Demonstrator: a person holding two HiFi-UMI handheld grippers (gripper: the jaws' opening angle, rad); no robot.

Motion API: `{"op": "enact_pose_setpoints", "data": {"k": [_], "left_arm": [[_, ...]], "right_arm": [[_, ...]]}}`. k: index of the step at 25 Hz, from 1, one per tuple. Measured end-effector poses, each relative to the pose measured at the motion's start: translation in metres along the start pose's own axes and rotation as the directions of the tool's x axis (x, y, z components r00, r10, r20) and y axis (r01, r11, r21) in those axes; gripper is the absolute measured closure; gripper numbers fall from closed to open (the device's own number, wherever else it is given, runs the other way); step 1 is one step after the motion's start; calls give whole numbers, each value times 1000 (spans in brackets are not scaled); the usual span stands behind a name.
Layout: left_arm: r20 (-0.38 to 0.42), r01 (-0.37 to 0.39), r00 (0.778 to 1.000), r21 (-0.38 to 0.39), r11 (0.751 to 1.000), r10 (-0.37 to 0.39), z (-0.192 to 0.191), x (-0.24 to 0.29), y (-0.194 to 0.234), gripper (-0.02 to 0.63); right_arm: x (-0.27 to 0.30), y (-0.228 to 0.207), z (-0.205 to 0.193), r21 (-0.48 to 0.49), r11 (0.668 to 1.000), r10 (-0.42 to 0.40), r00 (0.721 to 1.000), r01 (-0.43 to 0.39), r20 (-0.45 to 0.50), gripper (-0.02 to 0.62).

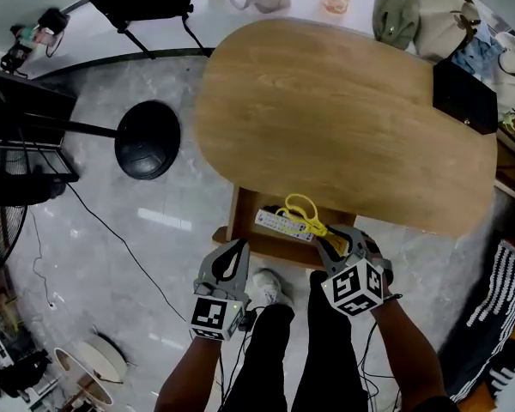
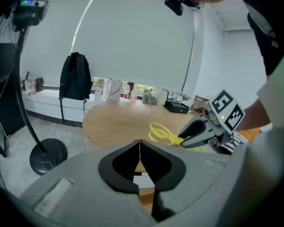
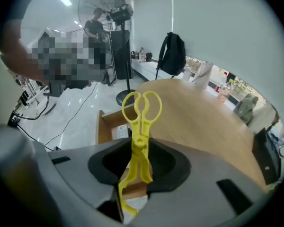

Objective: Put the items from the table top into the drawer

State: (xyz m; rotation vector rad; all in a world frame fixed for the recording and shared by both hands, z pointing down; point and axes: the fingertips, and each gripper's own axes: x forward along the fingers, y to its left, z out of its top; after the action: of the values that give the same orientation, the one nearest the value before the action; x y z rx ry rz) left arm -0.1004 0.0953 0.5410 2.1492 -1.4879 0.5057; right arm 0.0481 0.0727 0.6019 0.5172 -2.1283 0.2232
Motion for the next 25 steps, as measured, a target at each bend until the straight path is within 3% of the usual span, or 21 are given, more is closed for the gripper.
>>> {"op": "enact_pose_setpoints", "data": {"k": [9,16,25], "left_arm": [[-15,-43,999,-56,998,42,-62,-52,31,588],[-11,-56,998,-84,995,55,-90,-59,33,588],[-8,-55,999,-87,995,54,-98,-63,41,588]], "right_arm": [[83,70,-18,-125,989,67,992,-80,-107,488],[144,54,-52,-113,992,28,984,-48,-177,488],[175,59,-56,-106,992,46,977,-69,-210,485]]}}
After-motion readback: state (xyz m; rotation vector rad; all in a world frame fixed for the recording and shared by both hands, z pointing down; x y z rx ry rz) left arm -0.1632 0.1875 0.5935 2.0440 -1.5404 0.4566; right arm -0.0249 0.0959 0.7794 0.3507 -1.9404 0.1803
